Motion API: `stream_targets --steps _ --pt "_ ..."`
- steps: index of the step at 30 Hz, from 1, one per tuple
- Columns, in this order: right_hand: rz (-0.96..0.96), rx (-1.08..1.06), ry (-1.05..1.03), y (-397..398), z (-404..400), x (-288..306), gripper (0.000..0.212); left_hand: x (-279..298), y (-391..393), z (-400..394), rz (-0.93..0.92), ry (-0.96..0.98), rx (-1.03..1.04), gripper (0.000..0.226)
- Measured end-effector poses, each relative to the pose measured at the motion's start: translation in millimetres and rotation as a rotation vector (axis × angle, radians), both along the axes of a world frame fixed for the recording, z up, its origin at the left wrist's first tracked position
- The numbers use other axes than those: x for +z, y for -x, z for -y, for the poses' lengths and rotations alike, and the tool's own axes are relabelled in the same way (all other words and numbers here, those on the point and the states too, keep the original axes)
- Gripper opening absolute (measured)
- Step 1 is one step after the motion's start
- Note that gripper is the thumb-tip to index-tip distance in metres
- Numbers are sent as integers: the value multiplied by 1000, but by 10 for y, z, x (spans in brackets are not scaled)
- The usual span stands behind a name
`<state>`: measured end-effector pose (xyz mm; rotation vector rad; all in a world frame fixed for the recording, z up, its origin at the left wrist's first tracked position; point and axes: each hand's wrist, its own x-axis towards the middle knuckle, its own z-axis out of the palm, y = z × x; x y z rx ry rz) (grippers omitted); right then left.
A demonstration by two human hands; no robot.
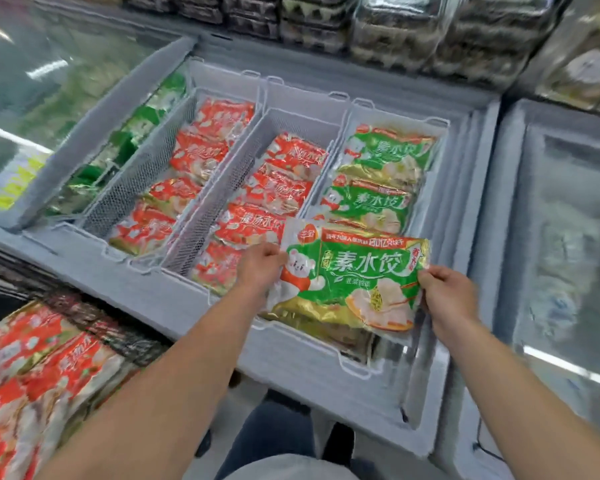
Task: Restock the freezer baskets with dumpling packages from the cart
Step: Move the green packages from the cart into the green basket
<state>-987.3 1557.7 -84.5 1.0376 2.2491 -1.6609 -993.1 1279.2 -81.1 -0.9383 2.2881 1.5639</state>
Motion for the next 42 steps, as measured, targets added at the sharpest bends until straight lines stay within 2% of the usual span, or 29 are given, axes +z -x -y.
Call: stream_targets --steps 4,8,11,14,16,19,21,23,25,26,30,33,40,42 --pt "8 -30 -65 534 104 -88 18 -148 757 -14 48 19 -86 26" --pt "35 -49 -118 1130 158 -256 13 -316 1467 -28 95 -60 -85 26" --pt "49 -67 -135 1562 133 -391 11 -453 1907 -77 105 -68 -114 12" --pt "76 -78 -157 1940 93 -483 5 -624 2267 -135 146 -84 -120 10" --pt "82 -84 -179 2132 66 -552 6 -710 2444 -188 154 -104 -116 6" --pt "108 -105 -203 2354 42 -649 19 -879 2697 -257 170 -127 -113 16" --pt "129 -62 -245 2439 52 -631 20 -959 2816 -279 158 -95 -161 10" --pt "156 91 -359 2472 68 -630 7 -1096 2903 -292 135 92 -359 21" --pt "171 312 -451 2428 117 -647 39 -1185 2861 -306 92 265 -602 37" --pt "188 407 -475 2388 144 -696 51 -1233 2812 -321 76 292 -697 48" --pt "370 744 -507 2158 239 -981 71 -1528 2534 -309 63 419 -1026 80" --pt "411 791 -503 2079 245 -1079 90 -1653 2429 -246 73 491 -1097 86" --pt "364 749 -452 2020 234 -957 91 -1427 2441 -252 135 580 -1162 87" --pt "325 752 -464 1937 257 -844 86 -1280 2392 -232 144 581 -1165 80"
